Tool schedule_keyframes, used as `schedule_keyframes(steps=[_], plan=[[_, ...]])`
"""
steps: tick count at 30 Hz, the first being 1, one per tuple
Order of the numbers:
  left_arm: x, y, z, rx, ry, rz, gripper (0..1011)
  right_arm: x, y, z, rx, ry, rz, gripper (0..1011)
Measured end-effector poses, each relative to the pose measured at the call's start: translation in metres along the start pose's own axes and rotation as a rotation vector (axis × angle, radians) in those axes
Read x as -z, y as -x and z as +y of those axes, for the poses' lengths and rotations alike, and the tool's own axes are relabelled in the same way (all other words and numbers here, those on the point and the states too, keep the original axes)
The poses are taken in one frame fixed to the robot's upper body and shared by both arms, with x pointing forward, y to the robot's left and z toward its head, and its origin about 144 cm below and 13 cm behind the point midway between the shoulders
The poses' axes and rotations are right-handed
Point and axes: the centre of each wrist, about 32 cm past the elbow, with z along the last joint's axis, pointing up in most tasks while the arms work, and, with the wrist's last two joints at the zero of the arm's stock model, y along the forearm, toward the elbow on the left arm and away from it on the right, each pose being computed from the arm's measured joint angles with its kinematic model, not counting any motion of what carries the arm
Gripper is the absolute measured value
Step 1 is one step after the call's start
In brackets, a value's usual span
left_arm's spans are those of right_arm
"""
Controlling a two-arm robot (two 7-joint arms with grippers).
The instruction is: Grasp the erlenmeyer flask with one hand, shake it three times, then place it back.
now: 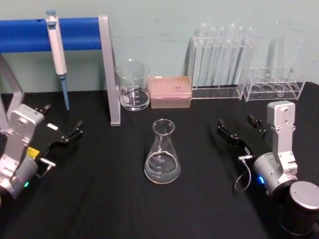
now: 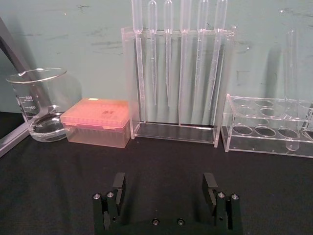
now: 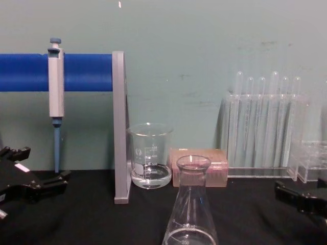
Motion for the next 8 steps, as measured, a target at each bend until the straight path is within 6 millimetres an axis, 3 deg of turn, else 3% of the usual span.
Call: schedule_keyframes(steps=[8], plan=[[0.0,0.0,0.0,0.0,0.0,0.0,1001,0.0,0.0,0.0,0.0,0.0,0.0,1002]])
